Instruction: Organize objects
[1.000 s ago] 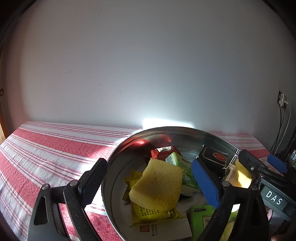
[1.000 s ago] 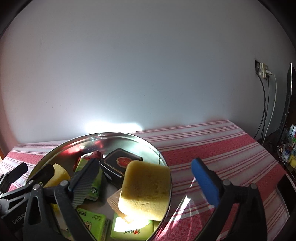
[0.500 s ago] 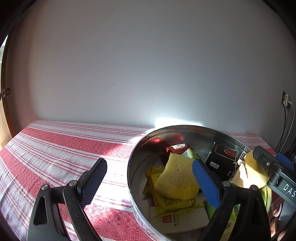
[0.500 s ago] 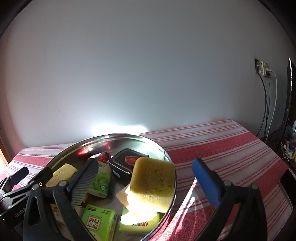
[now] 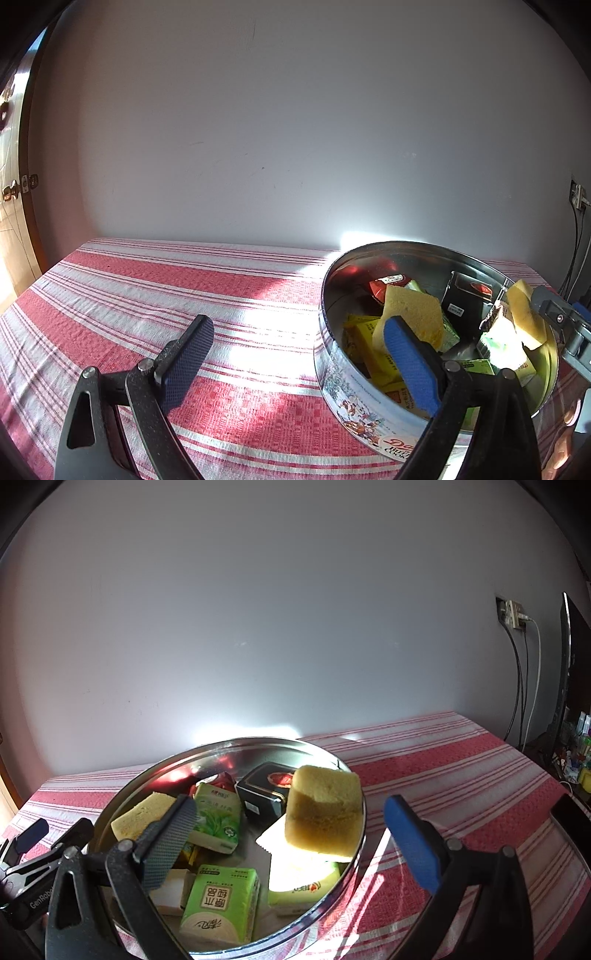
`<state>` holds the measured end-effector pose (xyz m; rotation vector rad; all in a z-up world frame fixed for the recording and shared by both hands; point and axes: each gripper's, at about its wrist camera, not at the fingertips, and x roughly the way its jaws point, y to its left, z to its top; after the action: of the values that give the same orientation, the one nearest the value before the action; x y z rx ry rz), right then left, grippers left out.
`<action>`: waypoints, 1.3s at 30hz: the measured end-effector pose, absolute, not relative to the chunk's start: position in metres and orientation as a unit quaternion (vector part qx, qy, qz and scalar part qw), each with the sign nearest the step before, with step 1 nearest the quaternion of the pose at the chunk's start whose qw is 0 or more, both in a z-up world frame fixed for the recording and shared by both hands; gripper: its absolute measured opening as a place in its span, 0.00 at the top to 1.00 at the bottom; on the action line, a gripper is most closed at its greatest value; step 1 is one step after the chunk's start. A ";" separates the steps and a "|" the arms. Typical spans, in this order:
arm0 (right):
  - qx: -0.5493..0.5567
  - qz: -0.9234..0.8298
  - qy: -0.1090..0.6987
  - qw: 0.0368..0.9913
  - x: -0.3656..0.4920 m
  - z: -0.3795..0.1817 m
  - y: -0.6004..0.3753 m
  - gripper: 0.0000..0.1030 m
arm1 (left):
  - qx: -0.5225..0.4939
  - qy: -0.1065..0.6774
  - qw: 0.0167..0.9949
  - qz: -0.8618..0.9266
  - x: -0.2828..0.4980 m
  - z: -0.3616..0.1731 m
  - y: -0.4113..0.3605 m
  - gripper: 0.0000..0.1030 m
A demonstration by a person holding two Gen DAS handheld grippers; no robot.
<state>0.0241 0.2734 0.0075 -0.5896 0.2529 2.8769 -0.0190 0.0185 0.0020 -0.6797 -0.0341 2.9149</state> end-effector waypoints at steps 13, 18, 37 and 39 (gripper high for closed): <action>-0.182 0.976 0.055 0.102 0.038 0.008 0.253 0.00 | -0.212 -0.012 0.077 0.974 -0.010 0.005 0.014 0.08; -0.181 0.977 0.041 0.101 0.039 0.007 0.248 0.00 | -0.201 0.007 0.078 0.976 -0.006 0.006 0.021 0.08; -0.157 0.982 0.009 0.105 0.058 0.006 0.240 0.00 | -0.199 0.017 0.085 0.976 0.005 0.006 0.026 0.08; -0.156 0.982 0.010 0.105 0.059 0.006 0.239 0.00 | -0.201 0.016 0.085 0.976 0.007 0.006 0.026 0.08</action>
<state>0.0593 0.2393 0.0059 -0.4590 0.0301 2.8939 0.0068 0.0256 0.0057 -0.5985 0.0482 2.9094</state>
